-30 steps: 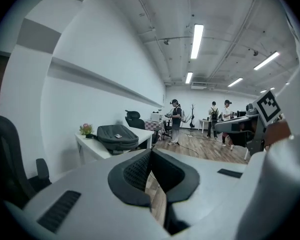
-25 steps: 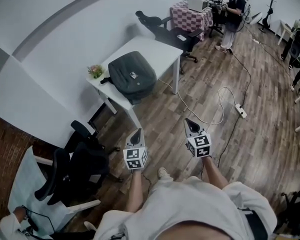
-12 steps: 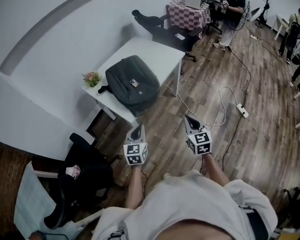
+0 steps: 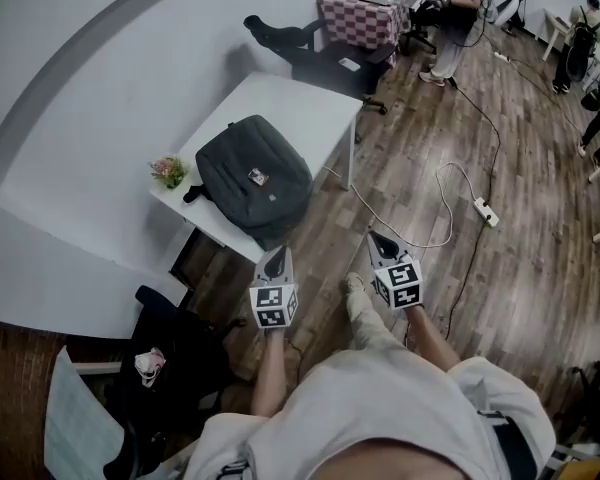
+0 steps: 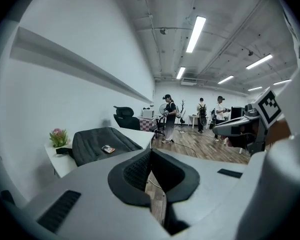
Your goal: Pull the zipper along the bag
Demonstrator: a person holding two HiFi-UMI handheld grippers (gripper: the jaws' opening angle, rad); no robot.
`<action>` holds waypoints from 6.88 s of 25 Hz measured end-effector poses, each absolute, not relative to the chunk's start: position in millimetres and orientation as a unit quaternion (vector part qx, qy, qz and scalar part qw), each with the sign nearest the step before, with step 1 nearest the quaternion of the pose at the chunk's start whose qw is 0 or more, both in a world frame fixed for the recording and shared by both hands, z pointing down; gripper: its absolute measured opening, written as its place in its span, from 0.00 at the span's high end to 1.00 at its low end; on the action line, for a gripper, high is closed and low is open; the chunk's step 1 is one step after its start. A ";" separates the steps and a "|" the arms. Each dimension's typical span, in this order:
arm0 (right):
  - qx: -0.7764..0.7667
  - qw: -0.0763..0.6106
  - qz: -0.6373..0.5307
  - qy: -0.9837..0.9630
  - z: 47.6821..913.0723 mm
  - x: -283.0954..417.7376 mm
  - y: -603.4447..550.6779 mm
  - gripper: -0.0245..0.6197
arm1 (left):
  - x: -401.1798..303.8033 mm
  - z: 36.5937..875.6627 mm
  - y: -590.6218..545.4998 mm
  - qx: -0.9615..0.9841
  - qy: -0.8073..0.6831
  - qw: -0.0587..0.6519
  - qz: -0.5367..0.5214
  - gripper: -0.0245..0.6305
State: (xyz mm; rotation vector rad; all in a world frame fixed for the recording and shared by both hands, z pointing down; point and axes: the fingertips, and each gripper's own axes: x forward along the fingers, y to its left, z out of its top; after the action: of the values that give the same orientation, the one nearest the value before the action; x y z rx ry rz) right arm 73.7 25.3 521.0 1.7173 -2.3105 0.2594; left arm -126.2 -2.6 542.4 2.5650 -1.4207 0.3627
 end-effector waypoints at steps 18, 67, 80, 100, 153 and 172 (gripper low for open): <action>0.525 0.128 0.111 -0.834 532.5 109.8 -181.0 0.94 | -84.8 561.8 -169.1 0.829 -0.520 0.113 0.174 0.92; 0.382 0.249 0.160 -0.875 657.3 37.1 -291.4 0.94 | -54.1 702.8 -187.7 0.856 -0.219 0.052 0.466 0.72; 0.332 0.315 0.128 -0.880 706.9 13.6 -316.4 0.88 | -57.8 681.3 -187.9 0.867 -0.236 0.037 0.436 0.82; 0.222 0.401 -0.020 -0.888 728.1 -26.0 -357.9 0.71 | -57.6 675.1 -188.0 0.875 -0.237 0.047 0.419 0.84; 0.288 0.414 0.126 -0.854 719.8 2.9 -207.2 0.93 | -34.7 684.1 -185.7 0.868 -0.250 0.044 0.426 0.68; 0.315 0.462 0.072 -0.826 723.1 69.3 -296.9 0.93 | -24.6 696.2 -195.8 0.854 -0.226 -0.028 0.468 0.75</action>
State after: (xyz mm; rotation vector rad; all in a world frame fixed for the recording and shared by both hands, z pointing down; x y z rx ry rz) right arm 69.3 -296.9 723.1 0.7754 -2.0303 0.1768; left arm -24.6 -195.8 696.2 2.7323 -0.7216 1.4953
